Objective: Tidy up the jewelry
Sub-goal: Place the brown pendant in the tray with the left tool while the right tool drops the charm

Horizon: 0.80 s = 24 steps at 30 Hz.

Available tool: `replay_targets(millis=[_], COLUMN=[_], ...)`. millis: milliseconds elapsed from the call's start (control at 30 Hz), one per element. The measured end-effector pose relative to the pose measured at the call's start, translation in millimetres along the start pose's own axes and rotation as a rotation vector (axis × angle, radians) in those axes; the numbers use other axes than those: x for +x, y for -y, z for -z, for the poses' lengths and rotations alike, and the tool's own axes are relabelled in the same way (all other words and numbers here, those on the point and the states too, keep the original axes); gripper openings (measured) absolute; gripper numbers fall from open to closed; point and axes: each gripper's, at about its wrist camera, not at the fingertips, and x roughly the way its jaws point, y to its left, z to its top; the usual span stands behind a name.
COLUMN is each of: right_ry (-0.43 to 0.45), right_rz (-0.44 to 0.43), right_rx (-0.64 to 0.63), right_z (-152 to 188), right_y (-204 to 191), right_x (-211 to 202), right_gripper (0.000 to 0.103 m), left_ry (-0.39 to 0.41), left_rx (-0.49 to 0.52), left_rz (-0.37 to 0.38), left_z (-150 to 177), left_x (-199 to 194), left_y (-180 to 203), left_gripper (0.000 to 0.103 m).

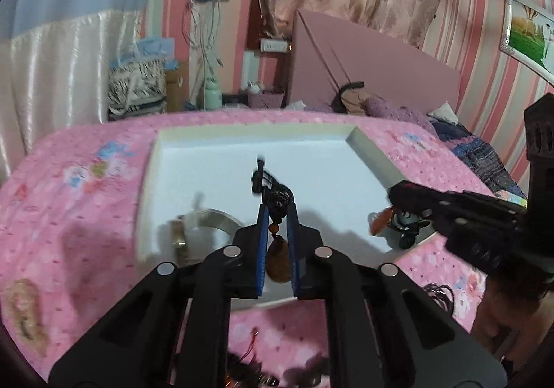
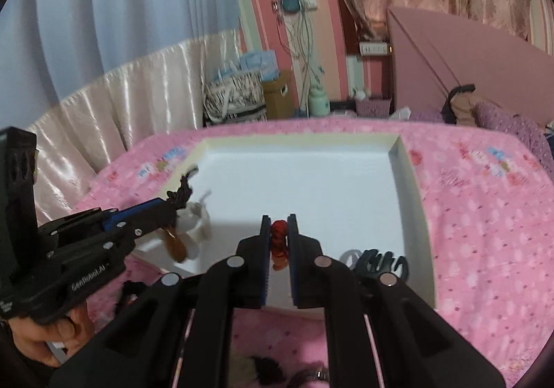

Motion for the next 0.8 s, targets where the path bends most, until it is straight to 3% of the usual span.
replay_targets(millis=[200, 400, 800], right_ry=[-0.047, -0.053, -0.052], right_rz=[-0.029, -0.025, 0.041], right_rx=[0.042, 0.017, -0.005], right_z=[27.5, 31.1, 31.4], right_y=[9.5, 5.4, 1.1], right_x=[27.4, 30.7, 33.5], right_gripper=[0.009, 0.010, 0.014], left_ry=[-0.041, -0.086, -0.070], left_rx=[0.032, 0.048, 0.024], left_rz=[-0.028, -0.014, -0.051], left_z=[16.2, 25.6, 24.0], left_x=[28.9, 44.9, 44.3], left_y=[5.1, 8.9, 8.7], left_gripper=[0.008, 0.005, 0.005])
